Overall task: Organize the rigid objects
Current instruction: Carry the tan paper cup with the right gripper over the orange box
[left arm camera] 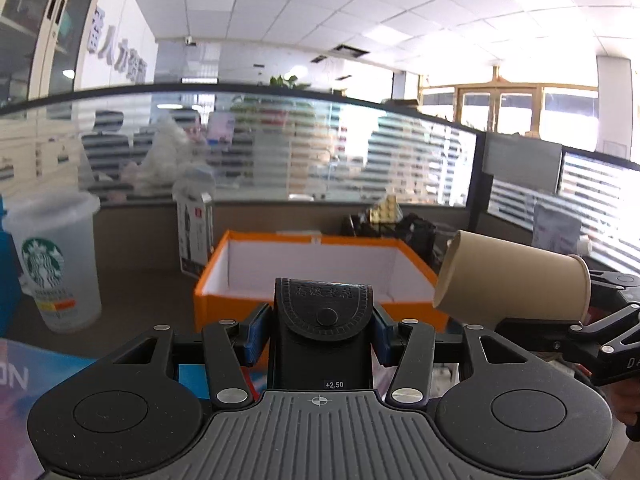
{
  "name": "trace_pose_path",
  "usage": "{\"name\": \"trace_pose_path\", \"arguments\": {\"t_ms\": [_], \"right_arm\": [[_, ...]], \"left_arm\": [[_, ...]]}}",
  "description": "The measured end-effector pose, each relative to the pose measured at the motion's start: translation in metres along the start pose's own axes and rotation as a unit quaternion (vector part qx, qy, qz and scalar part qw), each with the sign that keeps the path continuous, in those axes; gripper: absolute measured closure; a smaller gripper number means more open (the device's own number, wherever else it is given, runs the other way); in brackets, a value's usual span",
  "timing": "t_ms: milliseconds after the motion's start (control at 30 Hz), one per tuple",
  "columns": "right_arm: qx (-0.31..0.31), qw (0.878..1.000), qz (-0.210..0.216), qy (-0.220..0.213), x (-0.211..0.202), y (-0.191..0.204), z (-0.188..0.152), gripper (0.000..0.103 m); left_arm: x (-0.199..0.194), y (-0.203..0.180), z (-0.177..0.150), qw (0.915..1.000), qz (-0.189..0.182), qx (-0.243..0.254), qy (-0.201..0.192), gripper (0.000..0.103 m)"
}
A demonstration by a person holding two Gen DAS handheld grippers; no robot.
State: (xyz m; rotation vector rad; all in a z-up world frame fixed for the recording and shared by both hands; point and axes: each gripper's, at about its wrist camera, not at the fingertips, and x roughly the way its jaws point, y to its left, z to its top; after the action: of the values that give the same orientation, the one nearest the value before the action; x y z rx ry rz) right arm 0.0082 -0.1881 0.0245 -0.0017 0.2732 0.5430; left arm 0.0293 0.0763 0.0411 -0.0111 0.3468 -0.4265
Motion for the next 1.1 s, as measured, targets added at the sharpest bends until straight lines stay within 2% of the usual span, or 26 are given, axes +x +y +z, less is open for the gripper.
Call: {"name": "trace_pose_path", "arguments": {"t_ms": [300, 600, 1100], "right_arm": [[-0.005, 0.999, -0.007, -0.033, -0.006, -0.003, 0.025, 0.027], [-0.016, 0.998, -0.023, -0.063, -0.014, -0.007, 0.047, 0.027], [-0.017, 0.995, -0.045, -0.083, -0.003, -0.023, 0.08, 0.027]], "left_arm": [[0.002, -0.013, 0.038, 0.9991, 0.004, 0.02, -0.038, 0.054], [0.005, -0.026, 0.062, 0.9973, -0.004, 0.039, -0.062, 0.054], [0.031, -0.022, 0.105, 0.9952, -0.004, 0.044, -0.087, 0.054]]}}
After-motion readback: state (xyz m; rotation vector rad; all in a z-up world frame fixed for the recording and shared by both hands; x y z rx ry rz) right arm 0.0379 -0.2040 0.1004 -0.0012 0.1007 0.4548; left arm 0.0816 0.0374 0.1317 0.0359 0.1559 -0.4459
